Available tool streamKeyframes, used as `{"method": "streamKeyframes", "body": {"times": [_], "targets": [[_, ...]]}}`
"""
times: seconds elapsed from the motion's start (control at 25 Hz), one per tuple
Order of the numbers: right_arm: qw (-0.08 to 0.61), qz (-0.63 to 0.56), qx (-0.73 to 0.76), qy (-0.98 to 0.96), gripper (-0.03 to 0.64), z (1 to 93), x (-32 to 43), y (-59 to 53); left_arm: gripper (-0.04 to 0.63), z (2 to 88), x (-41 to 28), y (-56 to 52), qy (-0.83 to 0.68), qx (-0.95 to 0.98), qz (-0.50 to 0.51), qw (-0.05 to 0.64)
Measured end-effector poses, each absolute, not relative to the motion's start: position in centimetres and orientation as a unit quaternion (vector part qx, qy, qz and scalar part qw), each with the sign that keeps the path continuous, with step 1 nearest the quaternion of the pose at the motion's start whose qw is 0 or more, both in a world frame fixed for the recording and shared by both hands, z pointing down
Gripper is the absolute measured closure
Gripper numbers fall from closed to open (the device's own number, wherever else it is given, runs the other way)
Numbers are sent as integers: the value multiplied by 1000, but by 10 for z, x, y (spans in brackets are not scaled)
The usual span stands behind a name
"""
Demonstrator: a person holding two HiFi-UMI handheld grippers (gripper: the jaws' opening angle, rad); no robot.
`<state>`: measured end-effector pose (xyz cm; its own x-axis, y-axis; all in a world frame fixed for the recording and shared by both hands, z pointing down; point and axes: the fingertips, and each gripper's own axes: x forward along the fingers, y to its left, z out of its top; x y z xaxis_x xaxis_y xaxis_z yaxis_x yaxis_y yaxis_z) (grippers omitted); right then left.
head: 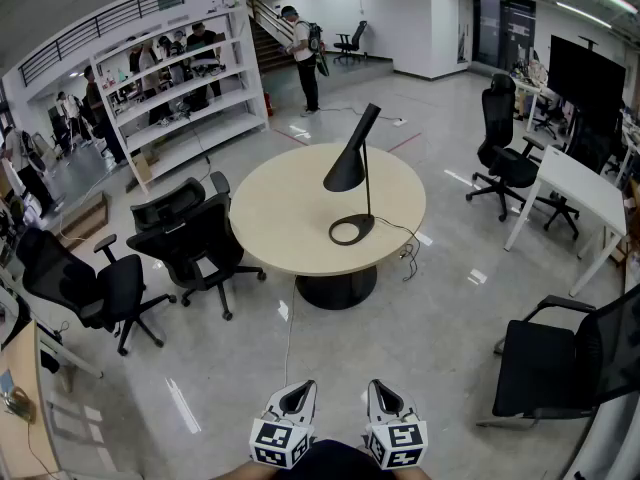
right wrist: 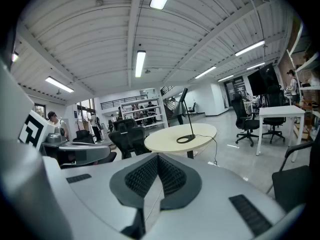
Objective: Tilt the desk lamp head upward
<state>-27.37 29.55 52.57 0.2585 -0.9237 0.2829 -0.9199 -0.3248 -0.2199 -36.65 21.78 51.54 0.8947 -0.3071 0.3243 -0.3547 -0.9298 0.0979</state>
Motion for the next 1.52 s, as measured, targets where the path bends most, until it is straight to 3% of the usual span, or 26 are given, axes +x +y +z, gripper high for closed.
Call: {"method": "streamKeyframes", "body": {"times": [0.8,1.52], "targets": [[-8,-198,-803,562,607,556,-194,316,549,551,-276,237,-137,971,174,91],[-73,-207,-818,532,607,542,-68,135,551,539,-134,41,-98,978,129,134]]}}
